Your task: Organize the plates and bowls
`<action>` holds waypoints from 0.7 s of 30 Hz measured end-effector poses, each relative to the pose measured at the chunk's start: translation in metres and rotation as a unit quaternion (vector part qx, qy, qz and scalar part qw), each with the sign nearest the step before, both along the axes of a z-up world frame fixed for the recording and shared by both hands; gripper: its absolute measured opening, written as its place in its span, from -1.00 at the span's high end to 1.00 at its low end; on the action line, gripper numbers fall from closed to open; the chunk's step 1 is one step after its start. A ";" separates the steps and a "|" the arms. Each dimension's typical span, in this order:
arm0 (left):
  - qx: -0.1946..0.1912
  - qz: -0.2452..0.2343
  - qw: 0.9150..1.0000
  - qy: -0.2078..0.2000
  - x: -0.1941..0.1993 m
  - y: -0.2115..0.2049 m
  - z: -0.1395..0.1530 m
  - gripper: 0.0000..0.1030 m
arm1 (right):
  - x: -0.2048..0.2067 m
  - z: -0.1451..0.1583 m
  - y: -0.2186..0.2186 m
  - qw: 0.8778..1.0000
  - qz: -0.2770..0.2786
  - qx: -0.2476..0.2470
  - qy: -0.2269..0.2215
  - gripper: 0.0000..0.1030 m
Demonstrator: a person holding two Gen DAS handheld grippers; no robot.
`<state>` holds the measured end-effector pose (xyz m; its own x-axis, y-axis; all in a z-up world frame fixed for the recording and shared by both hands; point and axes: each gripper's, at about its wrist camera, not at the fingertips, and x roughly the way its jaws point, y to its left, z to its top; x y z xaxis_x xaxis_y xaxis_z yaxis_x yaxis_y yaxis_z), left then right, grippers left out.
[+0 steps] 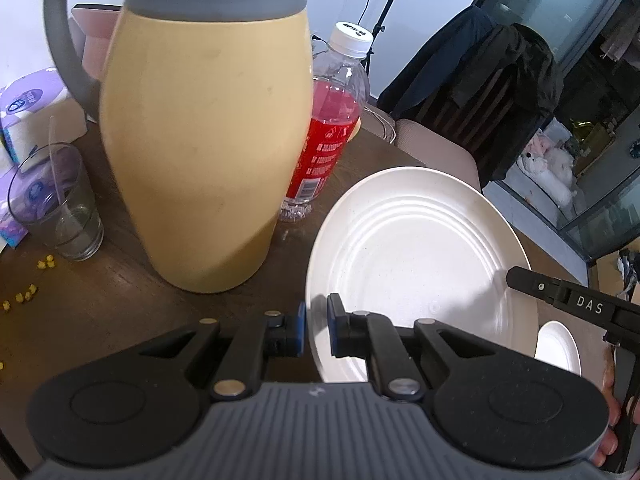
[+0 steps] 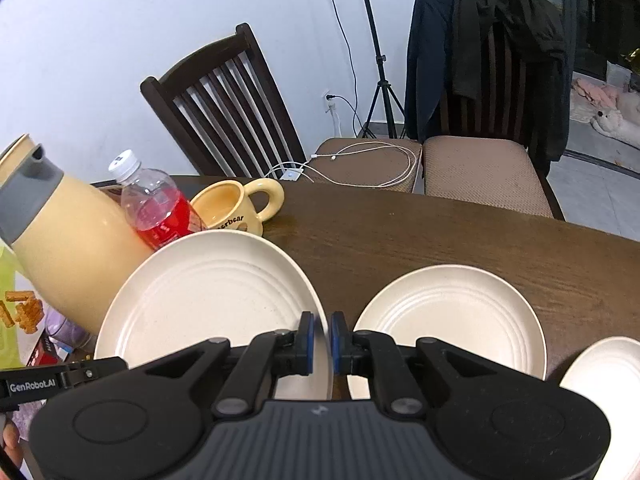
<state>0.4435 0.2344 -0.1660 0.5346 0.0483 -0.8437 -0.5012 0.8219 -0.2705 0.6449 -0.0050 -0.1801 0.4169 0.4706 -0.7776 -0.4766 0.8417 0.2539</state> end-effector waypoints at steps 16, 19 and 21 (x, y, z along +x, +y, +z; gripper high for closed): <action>0.001 0.012 1.000 -0.015 -0.058 -0.007 0.018 0.78 | -0.061 0.015 -0.008 1.000 0.009 -0.010 0.003 0.83; 0.003 0.017 1.000 -0.016 -0.070 -0.009 0.022 0.78 | -0.074 0.018 -0.009 1.000 0.012 -0.010 0.002 0.83; 0.004 0.019 1.000 -0.017 -0.079 -0.011 0.024 0.78 | -0.083 0.020 -0.009 1.000 0.013 -0.010 0.002 0.83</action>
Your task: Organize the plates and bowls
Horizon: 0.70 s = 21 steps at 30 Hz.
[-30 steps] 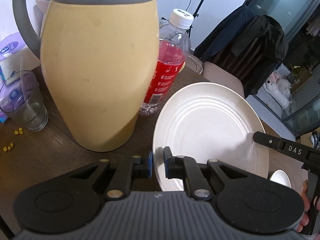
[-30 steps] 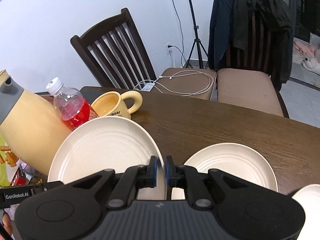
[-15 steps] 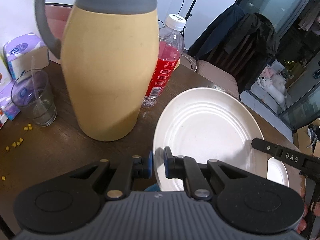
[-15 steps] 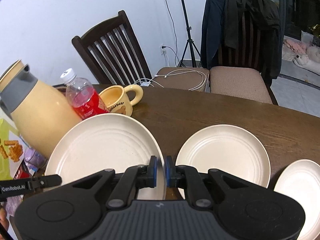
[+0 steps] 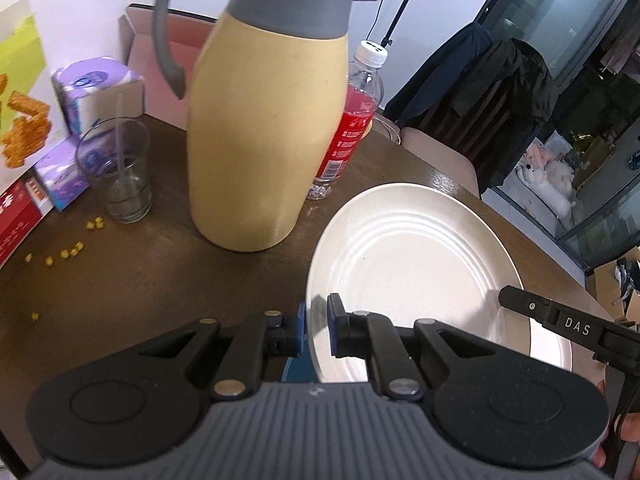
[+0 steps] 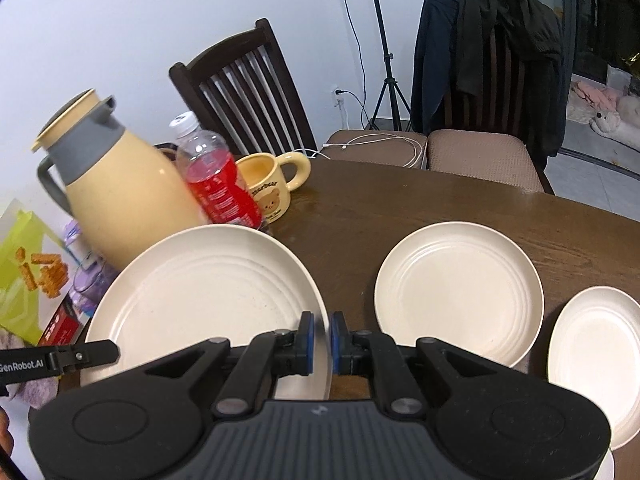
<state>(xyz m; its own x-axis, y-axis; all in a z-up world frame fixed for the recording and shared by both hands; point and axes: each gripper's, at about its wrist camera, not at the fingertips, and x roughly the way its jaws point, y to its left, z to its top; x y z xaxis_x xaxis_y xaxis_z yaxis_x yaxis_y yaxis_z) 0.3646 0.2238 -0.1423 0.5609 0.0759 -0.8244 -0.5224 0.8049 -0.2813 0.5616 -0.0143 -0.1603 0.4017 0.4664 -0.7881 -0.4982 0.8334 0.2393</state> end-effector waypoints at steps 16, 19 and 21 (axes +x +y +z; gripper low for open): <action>0.010 0.005 1.000 -0.008 -0.060 -0.010 0.018 0.78 | -0.059 0.020 -0.009 1.000 0.011 0.007 -0.003 0.83; 0.009 0.007 1.000 -0.008 -0.071 -0.011 0.021 0.78 | -0.070 0.023 -0.011 1.000 0.013 0.008 -0.003 0.83; 0.009 0.007 1.000 -0.010 -0.079 -0.011 0.023 0.78 | -0.078 0.026 -0.012 1.000 0.016 0.007 -0.003 0.83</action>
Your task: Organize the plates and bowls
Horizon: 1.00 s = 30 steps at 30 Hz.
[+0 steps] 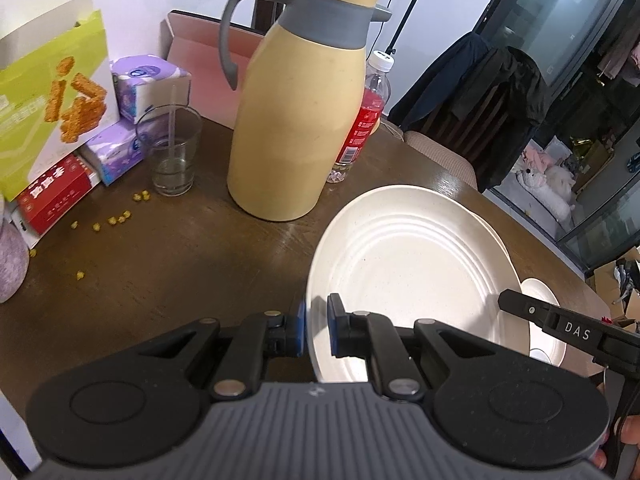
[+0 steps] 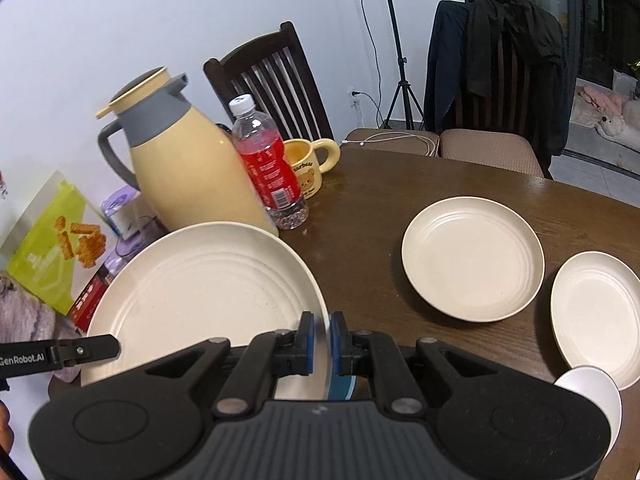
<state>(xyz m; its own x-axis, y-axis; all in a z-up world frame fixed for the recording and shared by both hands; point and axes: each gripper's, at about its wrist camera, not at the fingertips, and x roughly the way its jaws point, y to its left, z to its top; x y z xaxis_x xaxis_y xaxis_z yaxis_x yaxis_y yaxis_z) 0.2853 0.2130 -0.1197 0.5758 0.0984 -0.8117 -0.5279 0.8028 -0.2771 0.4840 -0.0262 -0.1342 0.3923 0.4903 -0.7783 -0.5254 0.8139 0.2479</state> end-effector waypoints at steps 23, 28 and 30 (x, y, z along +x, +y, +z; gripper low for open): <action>0.009 0.003 1.000 -0.011 -0.083 0.008 0.015 0.78 | -0.080 0.018 0.008 1.000 0.020 0.012 -0.007 0.83; 0.010 0.001 1.000 -0.007 -0.101 0.018 0.010 0.78 | -0.099 0.015 0.017 1.000 0.025 0.010 -0.007 0.83; 0.011 0.000 1.000 -0.003 -0.107 0.020 0.008 0.78 | -0.106 0.013 0.020 1.000 0.024 0.012 -0.005 0.83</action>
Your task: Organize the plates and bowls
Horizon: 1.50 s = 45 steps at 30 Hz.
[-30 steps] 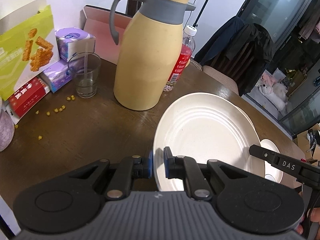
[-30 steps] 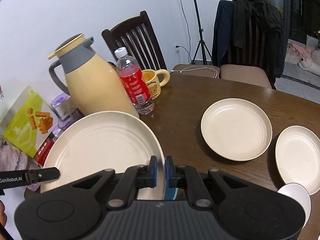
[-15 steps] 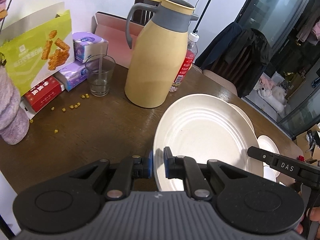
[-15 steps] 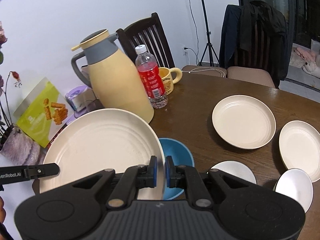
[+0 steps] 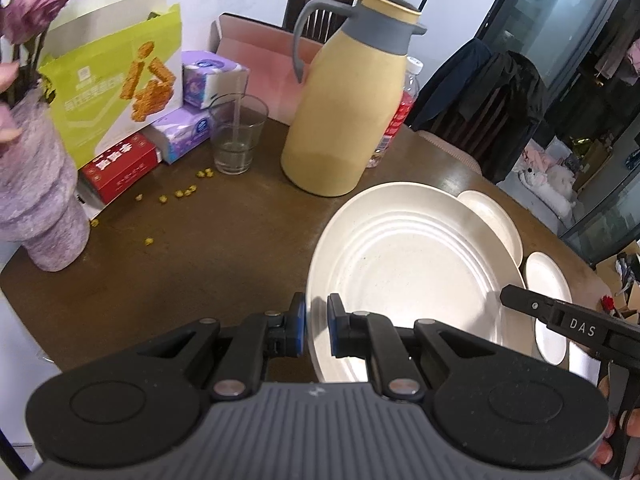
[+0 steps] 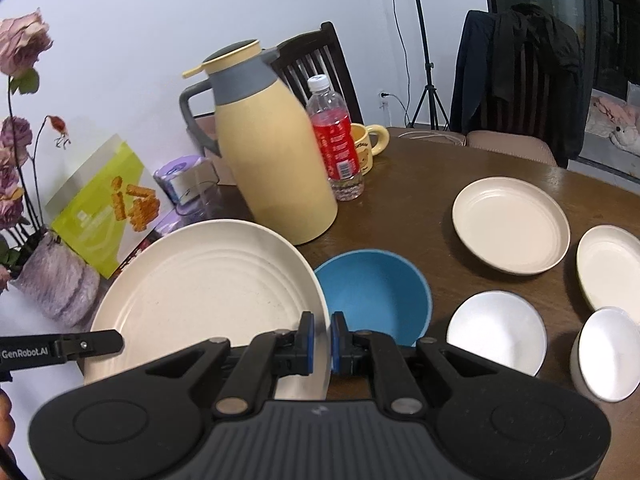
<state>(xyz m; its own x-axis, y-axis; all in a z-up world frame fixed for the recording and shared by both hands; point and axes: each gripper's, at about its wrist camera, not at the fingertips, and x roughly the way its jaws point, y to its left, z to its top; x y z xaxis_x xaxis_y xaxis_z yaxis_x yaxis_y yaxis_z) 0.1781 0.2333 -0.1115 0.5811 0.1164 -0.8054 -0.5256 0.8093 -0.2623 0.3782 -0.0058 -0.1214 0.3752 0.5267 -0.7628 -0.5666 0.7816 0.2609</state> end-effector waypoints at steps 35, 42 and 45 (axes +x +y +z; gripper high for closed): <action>-0.012 -0.030 0.998 0.047 -0.051 0.048 -0.057 0.78 | -0.069 -0.053 0.050 0.999 -0.010 -0.032 0.003 0.83; -0.015 -0.031 0.998 0.060 -0.053 0.055 -0.071 0.78 | -0.077 -0.069 0.058 0.999 -0.012 -0.041 0.009 0.83; -0.014 -0.031 0.997 0.065 -0.055 0.058 -0.078 0.78 | -0.081 -0.077 0.062 0.999 -0.014 -0.045 0.013 0.83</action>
<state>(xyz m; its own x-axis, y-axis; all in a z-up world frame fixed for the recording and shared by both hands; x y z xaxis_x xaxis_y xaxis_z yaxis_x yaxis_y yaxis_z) 0.1234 0.2918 -0.1899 0.4773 0.0591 -0.8767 -0.5052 0.8348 -0.2188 0.2976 0.0557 -0.1988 0.3682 0.4446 -0.8165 -0.5382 0.8181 0.2027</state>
